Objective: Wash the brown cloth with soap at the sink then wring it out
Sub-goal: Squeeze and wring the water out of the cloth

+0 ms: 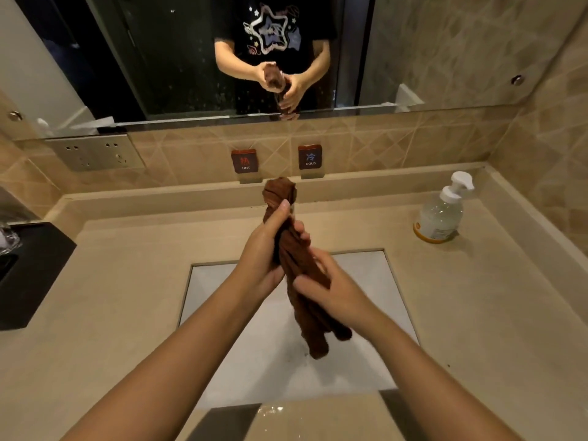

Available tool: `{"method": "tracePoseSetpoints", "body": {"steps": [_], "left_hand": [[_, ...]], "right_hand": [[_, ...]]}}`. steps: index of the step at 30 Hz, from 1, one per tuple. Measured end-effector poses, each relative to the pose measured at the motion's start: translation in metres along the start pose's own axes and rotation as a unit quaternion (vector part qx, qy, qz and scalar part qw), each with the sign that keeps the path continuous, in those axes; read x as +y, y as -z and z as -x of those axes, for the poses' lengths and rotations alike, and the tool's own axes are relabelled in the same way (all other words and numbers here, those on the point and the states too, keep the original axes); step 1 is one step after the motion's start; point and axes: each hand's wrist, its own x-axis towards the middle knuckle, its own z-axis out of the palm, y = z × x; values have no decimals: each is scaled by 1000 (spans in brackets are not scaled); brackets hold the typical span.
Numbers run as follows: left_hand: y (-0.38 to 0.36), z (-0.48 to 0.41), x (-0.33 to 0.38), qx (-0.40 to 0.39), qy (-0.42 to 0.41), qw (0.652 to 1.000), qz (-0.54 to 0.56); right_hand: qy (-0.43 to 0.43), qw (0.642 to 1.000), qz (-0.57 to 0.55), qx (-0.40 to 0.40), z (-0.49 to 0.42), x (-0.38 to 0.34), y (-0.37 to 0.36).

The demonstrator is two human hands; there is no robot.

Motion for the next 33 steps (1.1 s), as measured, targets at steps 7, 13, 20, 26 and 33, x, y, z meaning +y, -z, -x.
{"method": "tracePoseSetpoints", "body": {"steps": [7,13,20,26,33], "left_hand": [[4,5,23,92,-62,993,41],[64,36,12,134,135,909,-372],[34,16,19,-92,-67,925,-362],[23,6,7,-31,-84,943,-320],[0,15,-14,-30,20,996,-80]], "right_hand": [[76,985,23,154,-3,-21,11],[132,984,-44,112,-5,-75,39],[98,987,-129,20,-15,-102,33],[72,994,1,88,-23,-96,40],[29,977,-152,146,-29,-63,1]]}}
